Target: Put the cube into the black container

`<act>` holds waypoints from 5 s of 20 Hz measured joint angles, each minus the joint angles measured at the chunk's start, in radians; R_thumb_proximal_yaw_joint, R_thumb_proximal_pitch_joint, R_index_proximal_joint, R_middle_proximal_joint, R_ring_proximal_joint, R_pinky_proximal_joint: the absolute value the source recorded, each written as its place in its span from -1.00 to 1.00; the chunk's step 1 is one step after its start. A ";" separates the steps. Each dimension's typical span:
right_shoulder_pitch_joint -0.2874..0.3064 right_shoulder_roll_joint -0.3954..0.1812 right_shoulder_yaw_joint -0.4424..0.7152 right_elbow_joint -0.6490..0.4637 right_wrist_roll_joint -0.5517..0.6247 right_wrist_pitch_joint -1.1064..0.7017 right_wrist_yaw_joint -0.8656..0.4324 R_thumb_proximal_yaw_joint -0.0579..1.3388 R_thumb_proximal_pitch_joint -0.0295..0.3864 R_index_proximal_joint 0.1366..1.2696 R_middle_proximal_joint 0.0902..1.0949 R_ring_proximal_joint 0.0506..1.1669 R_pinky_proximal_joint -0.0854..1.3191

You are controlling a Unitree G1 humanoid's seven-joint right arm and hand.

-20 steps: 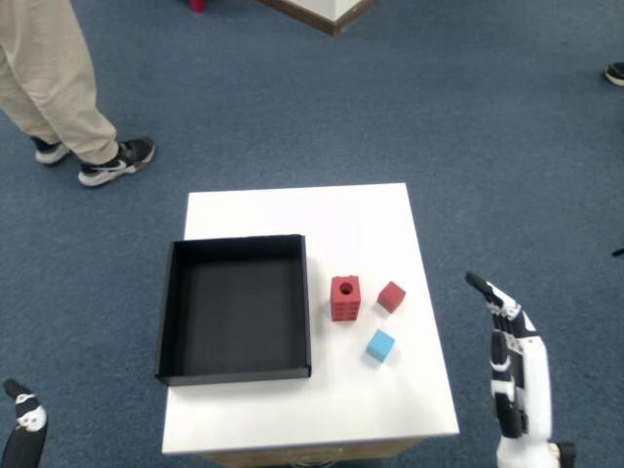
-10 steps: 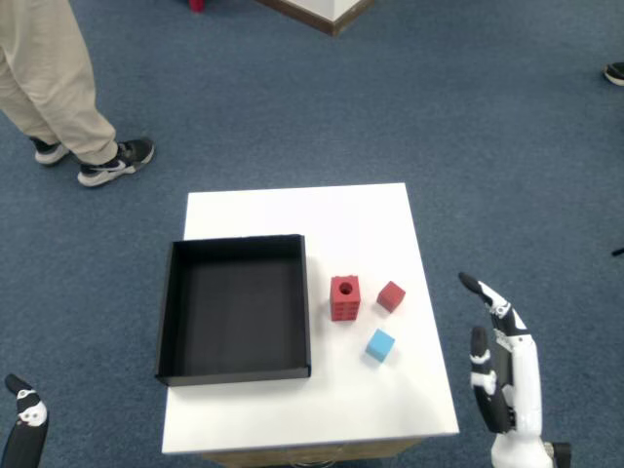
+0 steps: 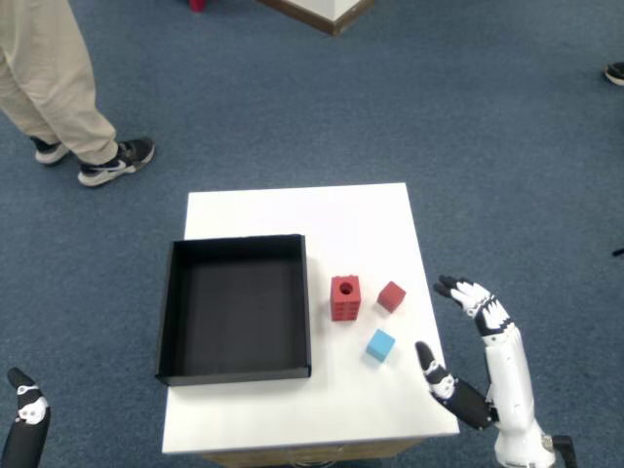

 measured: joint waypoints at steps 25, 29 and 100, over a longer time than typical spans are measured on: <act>-0.027 0.082 -0.003 0.126 -0.312 0.447 -0.149 -0.44 -0.94 -0.37 -0.58 -0.58 -0.58; -0.069 0.099 -0.016 0.164 -0.312 0.448 -0.149 -0.46 -0.95 -0.37 -0.60 -0.59 -0.60; -0.284 0.305 -0.145 0.626 -0.246 0.542 0.270 -0.62 -0.95 -0.29 -0.59 -0.54 -0.53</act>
